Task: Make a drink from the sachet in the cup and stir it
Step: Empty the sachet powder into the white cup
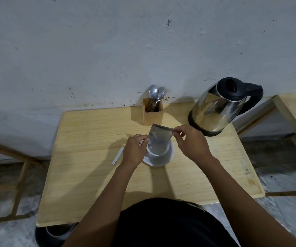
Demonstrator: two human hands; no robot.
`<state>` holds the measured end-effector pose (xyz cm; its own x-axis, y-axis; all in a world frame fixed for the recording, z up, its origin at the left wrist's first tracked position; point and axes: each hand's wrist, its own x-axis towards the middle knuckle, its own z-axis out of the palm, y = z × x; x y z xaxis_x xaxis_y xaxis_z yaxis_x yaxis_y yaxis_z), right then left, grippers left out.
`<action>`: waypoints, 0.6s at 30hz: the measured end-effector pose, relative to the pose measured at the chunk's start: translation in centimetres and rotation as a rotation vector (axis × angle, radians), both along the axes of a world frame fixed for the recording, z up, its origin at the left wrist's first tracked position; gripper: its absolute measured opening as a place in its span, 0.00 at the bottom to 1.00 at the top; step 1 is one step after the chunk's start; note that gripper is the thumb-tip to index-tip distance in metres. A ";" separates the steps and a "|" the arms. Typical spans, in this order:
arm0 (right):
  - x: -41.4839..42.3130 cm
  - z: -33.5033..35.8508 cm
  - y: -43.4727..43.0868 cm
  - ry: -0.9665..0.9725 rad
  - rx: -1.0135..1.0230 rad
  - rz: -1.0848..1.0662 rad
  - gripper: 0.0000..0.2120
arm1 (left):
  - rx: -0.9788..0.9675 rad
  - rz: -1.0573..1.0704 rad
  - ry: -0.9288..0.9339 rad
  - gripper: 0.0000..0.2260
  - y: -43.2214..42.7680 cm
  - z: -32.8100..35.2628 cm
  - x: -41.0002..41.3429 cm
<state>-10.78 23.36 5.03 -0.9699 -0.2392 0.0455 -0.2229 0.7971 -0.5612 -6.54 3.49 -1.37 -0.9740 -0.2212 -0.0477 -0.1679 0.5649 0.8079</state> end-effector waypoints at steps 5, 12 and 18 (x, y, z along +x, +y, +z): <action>-0.1 0.1 0.1 0.043 0.070 0.097 0.06 | 0.071 0.011 0.012 0.07 0.1 0.7 -0.3; 0.2 0.3 -0.6 0.068 0.067 0.109 0.07 | 0.044 -0.023 0.044 0.08 0.0 0.7 -0.7; 0.4 -0.2 -0.8 0.100 0.053 -0.005 0.07 | 0.079 0.006 0.087 0.06 0.6 1.5 -0.2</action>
<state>-10.39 22.59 4.81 -0.9622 -0.2392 0.1298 -0.2720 0.8260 -0.4937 -6.77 4.06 0.14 -0.9739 -0.2263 0.0195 -0.0986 0.4984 0.8613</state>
